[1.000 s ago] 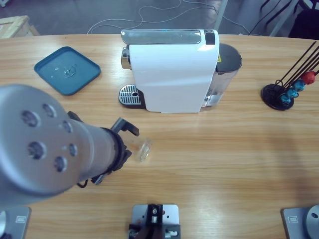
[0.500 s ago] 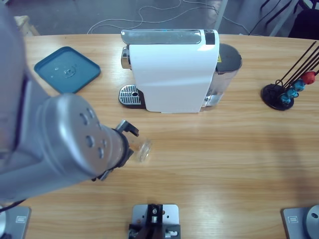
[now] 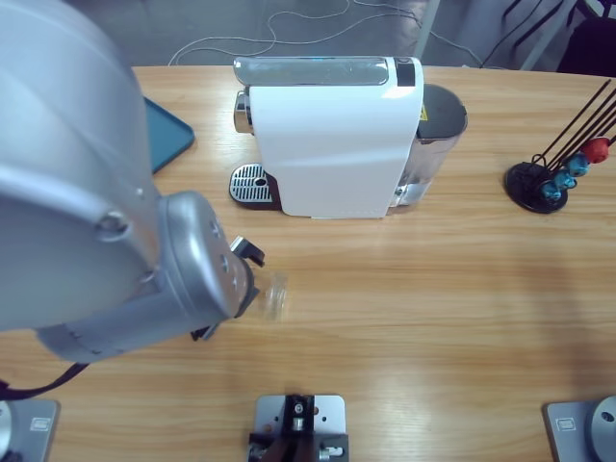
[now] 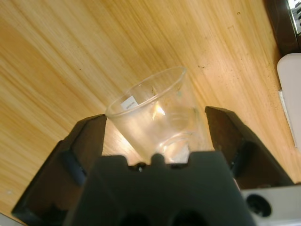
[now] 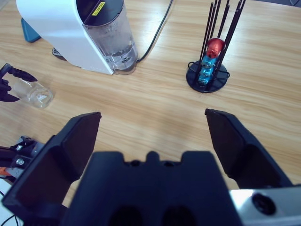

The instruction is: Pour coffee

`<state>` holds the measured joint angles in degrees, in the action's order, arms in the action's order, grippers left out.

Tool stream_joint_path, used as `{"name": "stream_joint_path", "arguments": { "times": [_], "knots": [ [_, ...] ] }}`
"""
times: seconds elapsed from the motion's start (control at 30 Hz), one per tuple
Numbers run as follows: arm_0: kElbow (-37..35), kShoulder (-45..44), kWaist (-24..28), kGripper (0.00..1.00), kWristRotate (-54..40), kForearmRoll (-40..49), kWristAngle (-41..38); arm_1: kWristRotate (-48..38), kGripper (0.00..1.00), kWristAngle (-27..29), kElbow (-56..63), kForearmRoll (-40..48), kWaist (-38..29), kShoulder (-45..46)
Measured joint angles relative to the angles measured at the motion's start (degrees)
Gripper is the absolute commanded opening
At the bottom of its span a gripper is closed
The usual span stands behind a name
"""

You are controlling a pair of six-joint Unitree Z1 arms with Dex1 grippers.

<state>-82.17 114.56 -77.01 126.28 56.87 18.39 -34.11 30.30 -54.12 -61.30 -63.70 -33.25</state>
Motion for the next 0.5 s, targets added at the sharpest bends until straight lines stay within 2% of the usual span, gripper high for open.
{"name": "stream_joint_path", "arguments": {
  "times": [0.03, 0.2, 0.33, 0.5],
  "knots": [
    [0.0, 0.0, 0.0, 0.99, 0.0, 0.0, 0.0, 0.0, 1.0, 0.0, 0.0, 0.0, 0.0, 0.0],
    [-0.07, 0.19, 0.0, 0.991, 0.8, -0.58, 0.02, 0.0, 1.0, -0.01, 0.0, 0.0, 0.0, 0.0],
    [-0.11, 0.56, 0.0, 0.9, 2.63, -1.24, 0.05, 0.0, 1.0, -0.07, 0.0, 0.0, 0.0, 0.0],
    [-0.11, 0.57, 0.0, 0.899, 4.93, -1.32, 0.31, 0.0, 1.0, -0.14, 0.0, 0.0, 0.0, 0.0]
  ]
}}
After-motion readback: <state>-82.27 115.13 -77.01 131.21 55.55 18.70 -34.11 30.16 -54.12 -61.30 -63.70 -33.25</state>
